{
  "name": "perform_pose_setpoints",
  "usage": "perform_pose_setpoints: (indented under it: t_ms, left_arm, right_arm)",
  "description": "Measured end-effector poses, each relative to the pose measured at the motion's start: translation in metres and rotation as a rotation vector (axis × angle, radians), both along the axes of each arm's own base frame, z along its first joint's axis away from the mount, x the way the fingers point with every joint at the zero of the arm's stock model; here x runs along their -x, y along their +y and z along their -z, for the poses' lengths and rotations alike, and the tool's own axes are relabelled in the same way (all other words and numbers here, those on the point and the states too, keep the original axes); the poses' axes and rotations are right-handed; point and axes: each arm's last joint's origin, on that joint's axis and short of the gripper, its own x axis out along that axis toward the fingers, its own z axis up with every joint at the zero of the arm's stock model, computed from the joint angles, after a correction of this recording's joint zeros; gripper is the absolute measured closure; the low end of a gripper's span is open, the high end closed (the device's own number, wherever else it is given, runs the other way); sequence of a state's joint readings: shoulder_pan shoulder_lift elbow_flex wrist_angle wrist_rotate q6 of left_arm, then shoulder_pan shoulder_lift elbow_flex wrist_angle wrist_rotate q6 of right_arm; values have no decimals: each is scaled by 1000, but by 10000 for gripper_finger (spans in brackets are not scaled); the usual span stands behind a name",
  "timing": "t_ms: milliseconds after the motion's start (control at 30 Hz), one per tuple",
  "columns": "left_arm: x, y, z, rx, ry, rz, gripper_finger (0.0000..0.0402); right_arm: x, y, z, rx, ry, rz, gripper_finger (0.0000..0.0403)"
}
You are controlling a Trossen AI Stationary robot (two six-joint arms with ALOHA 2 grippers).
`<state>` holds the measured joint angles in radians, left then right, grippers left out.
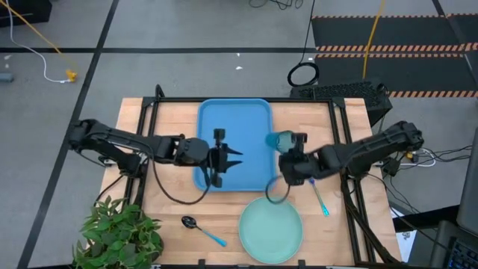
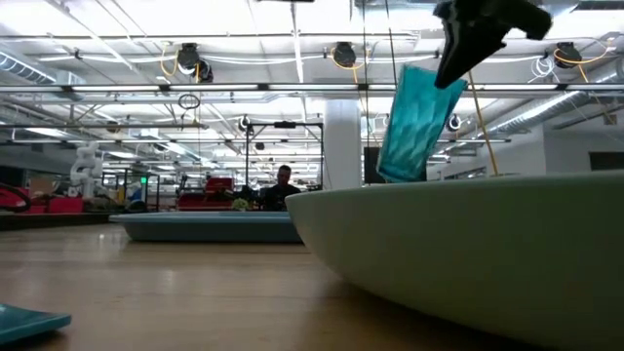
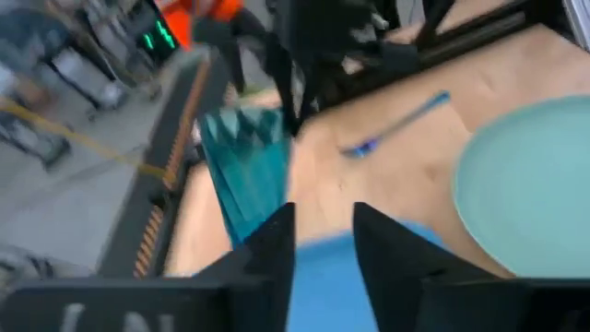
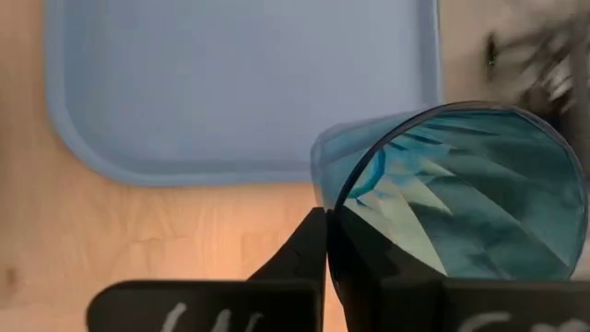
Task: Pick and place plate/cup/fork/spoon on tray
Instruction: Put the blue cup on the blue serving tray
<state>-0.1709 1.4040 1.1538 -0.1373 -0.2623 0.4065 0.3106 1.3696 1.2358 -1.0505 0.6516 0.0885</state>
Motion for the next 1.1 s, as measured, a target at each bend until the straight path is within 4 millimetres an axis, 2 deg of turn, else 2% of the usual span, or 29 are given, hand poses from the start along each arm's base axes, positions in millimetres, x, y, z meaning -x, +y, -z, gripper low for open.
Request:
perform_pose_setpoints:
  t_ms: [200,400,667,867,1100]
  left_arm:
    - [-11,-9,-1,-148,-2,86,218]
    - [-40,-23,-1,-250,65,174,213]
    - [-65,-38,20,-400,215,273,213]
    - [-69,-38,30,-499,263,287,213]
    - [-70,-26,36,-553,328,306,213]
  right_arm:
    - [0,23,-3,70,-43,-140,402]
    - [-10,30,13,196,-24,-352,402]
    - [-22,33,35,337,-74,-539,403]
    - [-22,30,43,336,-43,-605,403]
    - [-23,27,46,327,-31,-625,403]
